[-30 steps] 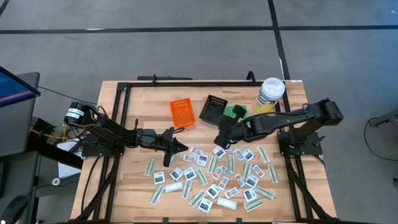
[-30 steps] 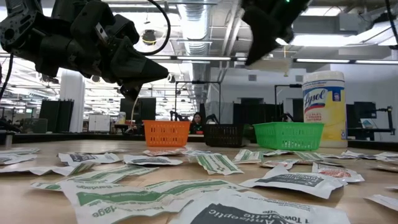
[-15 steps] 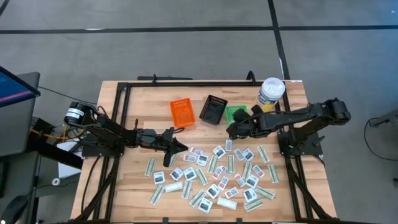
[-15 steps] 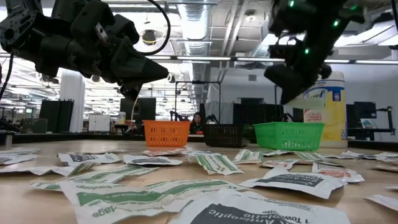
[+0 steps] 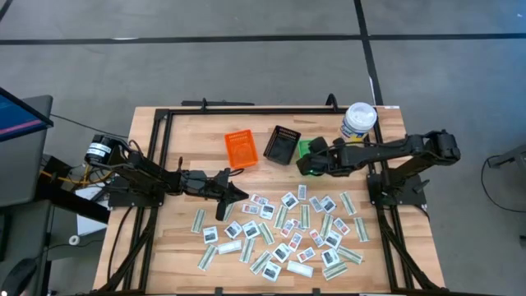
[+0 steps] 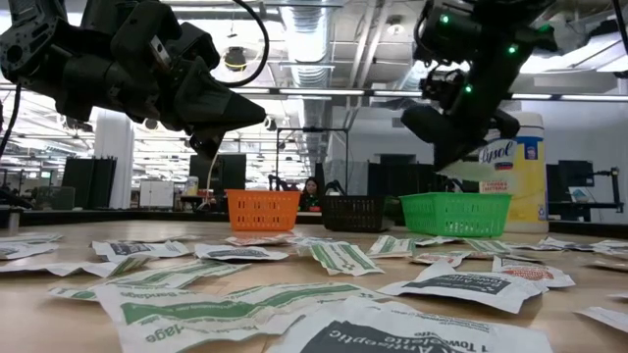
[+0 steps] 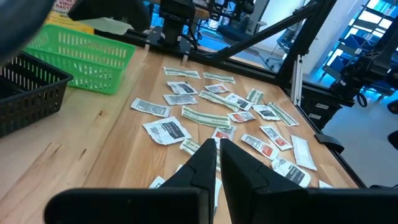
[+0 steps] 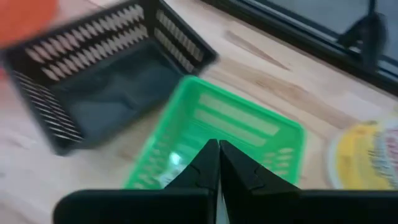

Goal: Pick & Place First Aid Supplies
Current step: Put the green bandage pack into the green basket

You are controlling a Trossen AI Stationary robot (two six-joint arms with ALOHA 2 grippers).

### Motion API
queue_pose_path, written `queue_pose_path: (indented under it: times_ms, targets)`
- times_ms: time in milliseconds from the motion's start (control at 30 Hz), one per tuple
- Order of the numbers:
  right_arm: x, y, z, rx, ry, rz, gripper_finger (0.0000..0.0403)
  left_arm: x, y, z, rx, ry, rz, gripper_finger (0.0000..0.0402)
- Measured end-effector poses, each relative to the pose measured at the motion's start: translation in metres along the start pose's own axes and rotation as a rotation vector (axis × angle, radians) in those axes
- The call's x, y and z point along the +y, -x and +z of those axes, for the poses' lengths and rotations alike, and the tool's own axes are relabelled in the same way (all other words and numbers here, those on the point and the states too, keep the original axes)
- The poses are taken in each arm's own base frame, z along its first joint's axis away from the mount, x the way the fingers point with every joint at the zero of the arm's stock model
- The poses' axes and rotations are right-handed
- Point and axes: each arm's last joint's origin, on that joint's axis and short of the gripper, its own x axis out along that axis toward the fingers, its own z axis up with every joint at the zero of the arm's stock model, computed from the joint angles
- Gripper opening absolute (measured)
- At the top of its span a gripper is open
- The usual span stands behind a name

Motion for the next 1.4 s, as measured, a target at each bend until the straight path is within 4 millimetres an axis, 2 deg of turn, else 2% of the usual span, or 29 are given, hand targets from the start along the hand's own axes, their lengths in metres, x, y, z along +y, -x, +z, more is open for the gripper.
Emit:
queue_pose_path:
  times_ms: [233, 600, 733, 867, 1000, 1067, 1133, 1300, 1400]
  targets:
    - [0.002, 0.000, 0.002, -0.020, 0.059, 0.017, 0.0017, 0.000, 0.000, 0.000, 0.000, 0.000, 0.000, 0.0022]
    - [0.000, -0.003, -0.006, -0.021, 0.079, 0.001, 0.0115, 0.000, 0.000, 0.000, 0.000, 0.000, 0.000, 0.0022]
    - [0.011, 0.005, -0.010, -0.016, 0.150, 0.110, 0.0142, 0.000, 0.000, 0.000, 0.000, 0.000, 0.000, 0.0022]
    - [0.026, 0.022, -0.011, -0.018, 0.254, 0.232, 0.0163, 0.000, 0.000, 0.000, 0.000, 0.000, 0.000, 0.0022]
    - [0.043, 0.045, -0.013, 0.101, 0.311, 0.490, 0.0175, 0.000, 0.000, 0.000, 0.000, 0.000, 0.000, 0.0022]
    - [0.051, 0.056, -0.019, 0.169, 0.327, 0.636, 0.0175, 0.000, 0.000, 0.000, 0.000, 0.000, 0.000, 0.0022]
    - [0.058, 0.064, -0.030, 0.199, 0.362, 0.698, 0.0174, 0.000, 0.000, 0.000, 0.000, 0.000, 0.000, 0.0022]
    - [0.072, 0.073, -0.062, 0.249, 0.475, 0.706, 0.0165, 0.000, 0.000, 0.000, 0.000, 0.000, 0.000, 0.0022]
    - [0.079, 0.071, -0.080, 0.282, 0.533, 0.685, 0.0165, 0.000, 0.000, 0.000, 0.000, 0.005, 0.000, 0.0022]
